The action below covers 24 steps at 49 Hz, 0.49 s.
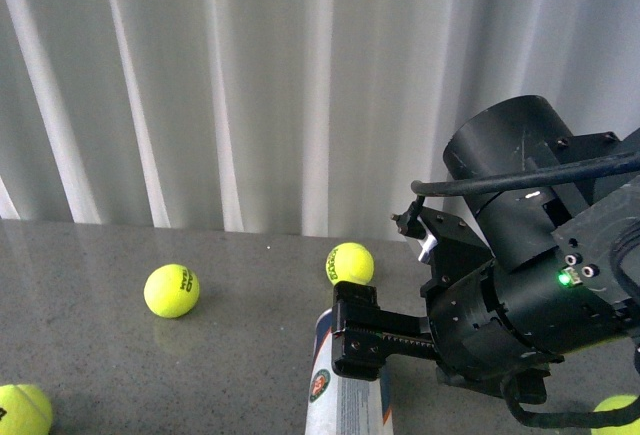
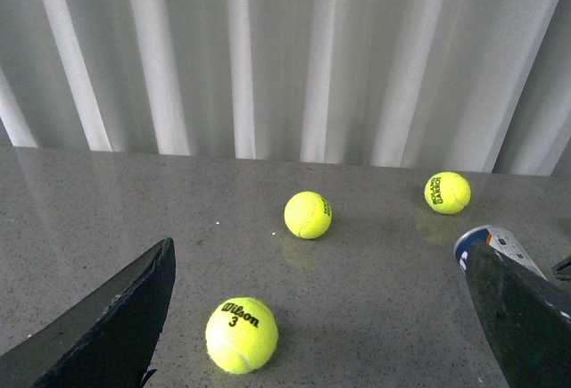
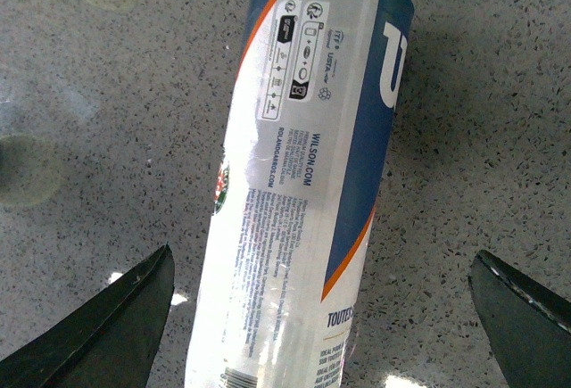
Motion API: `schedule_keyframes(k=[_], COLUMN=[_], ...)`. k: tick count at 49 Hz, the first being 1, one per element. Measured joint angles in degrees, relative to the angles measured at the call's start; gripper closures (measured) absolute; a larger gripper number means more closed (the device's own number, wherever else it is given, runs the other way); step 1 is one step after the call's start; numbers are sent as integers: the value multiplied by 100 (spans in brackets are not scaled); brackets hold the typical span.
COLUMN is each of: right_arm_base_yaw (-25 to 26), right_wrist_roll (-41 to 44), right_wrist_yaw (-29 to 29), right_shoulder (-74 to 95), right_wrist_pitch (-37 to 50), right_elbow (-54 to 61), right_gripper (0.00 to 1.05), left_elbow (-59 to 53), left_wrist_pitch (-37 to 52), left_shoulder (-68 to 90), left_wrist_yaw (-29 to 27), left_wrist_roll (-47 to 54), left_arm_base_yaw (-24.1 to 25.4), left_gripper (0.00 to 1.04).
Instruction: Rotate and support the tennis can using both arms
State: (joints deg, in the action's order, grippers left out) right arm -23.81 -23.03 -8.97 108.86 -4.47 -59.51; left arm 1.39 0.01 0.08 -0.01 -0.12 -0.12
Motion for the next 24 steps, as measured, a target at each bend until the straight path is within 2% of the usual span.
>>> schedule_keyframes(k=[24], right_arm_base_yaw=[-74], right_wrist_roll=[-363], right_wrist_yaw=[-57], right_shoulder=[944], right_wrist_pitch=[11], right_elbow=[-570], right_gripper=[7], left_elbow=[0], left_wrist_pitch=[0], left_shoulder=[-2], left_wrist_yaw=[0], left_wrist_roll=[0], left_arm_base_yaw=[0], left_gripper=[7])
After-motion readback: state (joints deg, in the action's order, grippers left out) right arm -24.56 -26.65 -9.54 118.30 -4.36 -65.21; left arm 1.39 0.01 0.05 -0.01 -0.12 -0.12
